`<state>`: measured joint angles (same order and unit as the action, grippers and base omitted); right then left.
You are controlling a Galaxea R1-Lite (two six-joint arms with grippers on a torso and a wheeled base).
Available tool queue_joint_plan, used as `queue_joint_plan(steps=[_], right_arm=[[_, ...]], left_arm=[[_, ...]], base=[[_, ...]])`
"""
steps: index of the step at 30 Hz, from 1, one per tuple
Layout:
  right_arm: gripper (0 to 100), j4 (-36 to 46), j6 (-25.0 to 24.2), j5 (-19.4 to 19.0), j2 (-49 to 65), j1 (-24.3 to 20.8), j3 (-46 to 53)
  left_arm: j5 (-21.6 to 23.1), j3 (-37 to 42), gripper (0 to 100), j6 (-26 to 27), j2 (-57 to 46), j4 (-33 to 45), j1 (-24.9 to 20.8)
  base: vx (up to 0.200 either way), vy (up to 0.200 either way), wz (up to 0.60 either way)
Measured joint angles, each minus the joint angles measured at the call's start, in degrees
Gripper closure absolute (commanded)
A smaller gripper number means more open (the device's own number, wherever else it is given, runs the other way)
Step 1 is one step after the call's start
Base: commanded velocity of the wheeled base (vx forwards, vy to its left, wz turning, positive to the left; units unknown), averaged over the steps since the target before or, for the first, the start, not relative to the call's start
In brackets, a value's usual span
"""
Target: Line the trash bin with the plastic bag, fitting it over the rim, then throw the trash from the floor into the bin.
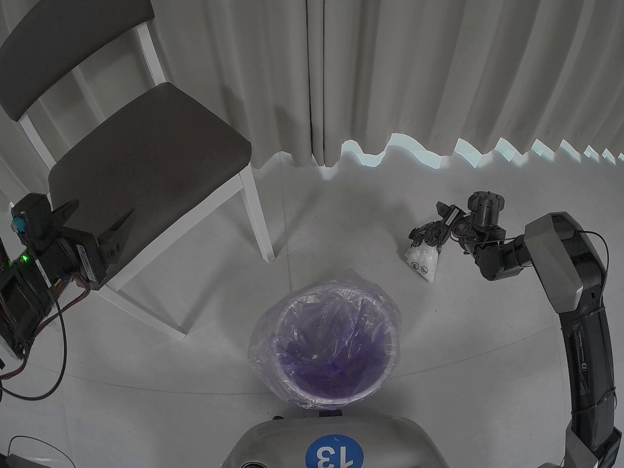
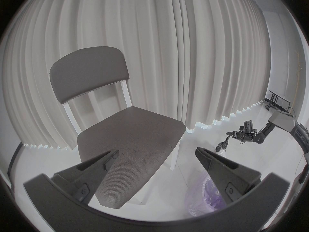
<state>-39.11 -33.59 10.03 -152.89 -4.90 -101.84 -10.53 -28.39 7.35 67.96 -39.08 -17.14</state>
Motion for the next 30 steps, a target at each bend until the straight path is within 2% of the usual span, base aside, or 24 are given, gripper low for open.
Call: queue_joint_plan(steps=[12,30], right_arm=[[0,6.0,-4.2,2.5,-6.7,-0.7,-9.5],[0,6.4,-4.0,2.7,-11.8,-1.5,-12.7]], left_arm=[[0.0,0.0,0,2.0,1.0,-3.1,-0.4],[0.0,0.4,0,2.2,2.2,-3.3,0.3]], base=[[0.000,0.000,0.00],[0.000,0.000,0.00]])
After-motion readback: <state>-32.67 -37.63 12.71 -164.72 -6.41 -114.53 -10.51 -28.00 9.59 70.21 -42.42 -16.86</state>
